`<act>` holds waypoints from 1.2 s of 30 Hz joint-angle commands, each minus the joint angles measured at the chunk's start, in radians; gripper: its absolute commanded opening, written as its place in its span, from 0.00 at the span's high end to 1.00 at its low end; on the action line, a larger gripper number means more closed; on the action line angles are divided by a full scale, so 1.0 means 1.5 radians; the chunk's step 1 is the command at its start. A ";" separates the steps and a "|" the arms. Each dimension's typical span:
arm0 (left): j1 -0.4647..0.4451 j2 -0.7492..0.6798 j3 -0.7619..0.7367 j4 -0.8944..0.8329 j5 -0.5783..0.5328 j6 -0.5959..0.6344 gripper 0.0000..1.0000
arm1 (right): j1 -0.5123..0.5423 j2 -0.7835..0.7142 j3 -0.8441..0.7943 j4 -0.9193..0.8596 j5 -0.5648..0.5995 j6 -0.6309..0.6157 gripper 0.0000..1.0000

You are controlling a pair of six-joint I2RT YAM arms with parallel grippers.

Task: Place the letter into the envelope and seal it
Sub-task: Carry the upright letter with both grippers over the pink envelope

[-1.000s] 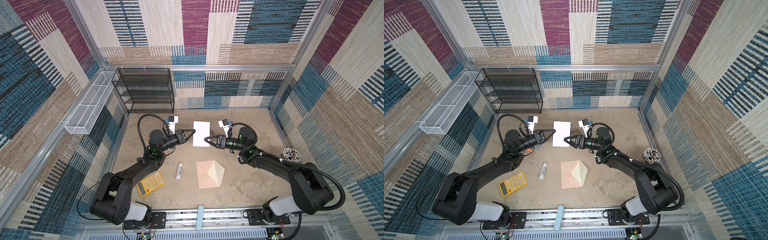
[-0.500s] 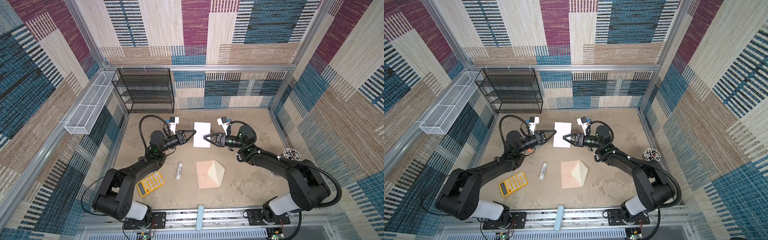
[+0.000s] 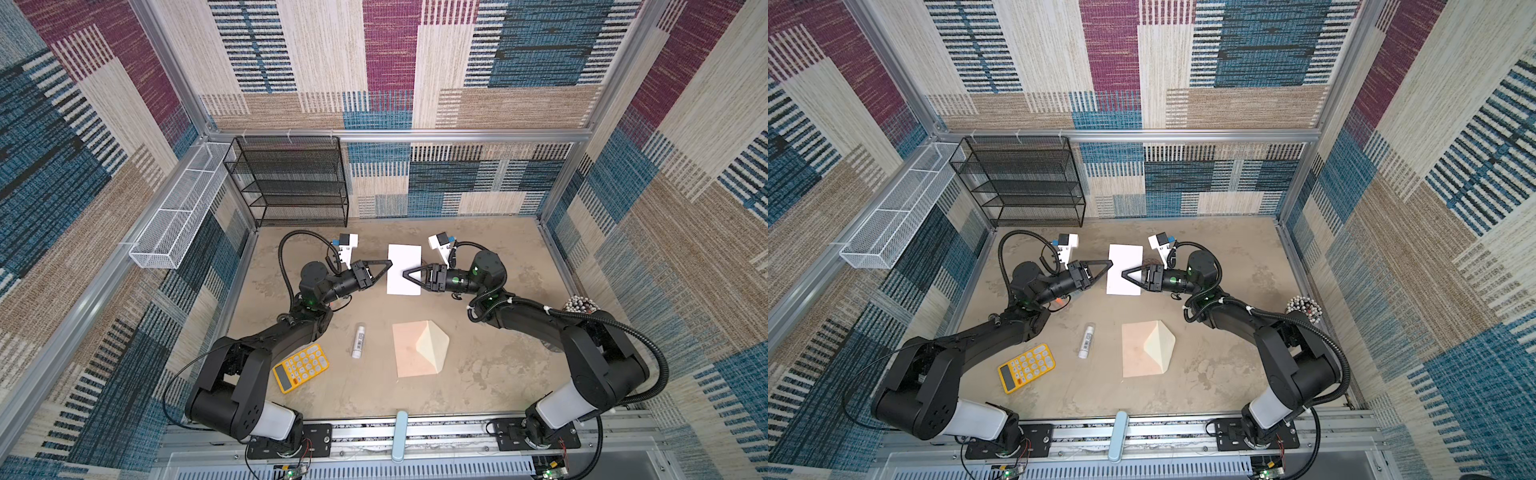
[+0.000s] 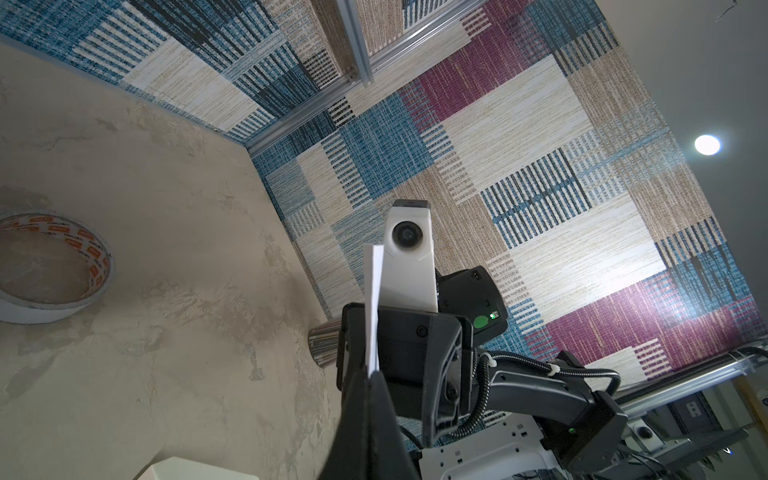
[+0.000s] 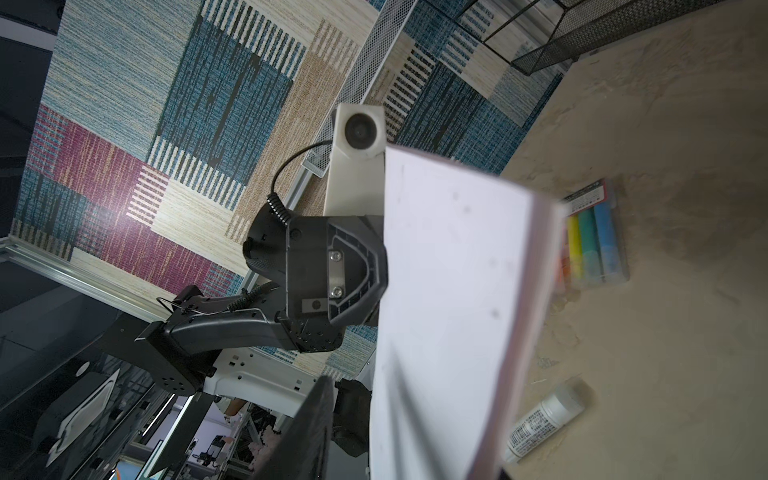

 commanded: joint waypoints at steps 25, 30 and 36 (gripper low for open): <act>-0.001 -0.142 0.005 -0.298 -0.029 0.185 0.27 | 0.006 -0.077 0.010 -0.215 0.066 -0.137 1.00; -0.001 -0.216 0.028 -0.517 -0.091 0.297 0.25 | -0.001 -0.156 -0.013 -0.434 0.155 -0.252 1.00; -0.031 -0.233 0.024 -0.648 -0.131 0.344 0.33 | -0.001 -0.235 -0.094 -0.580 0.221 -0.303 1.00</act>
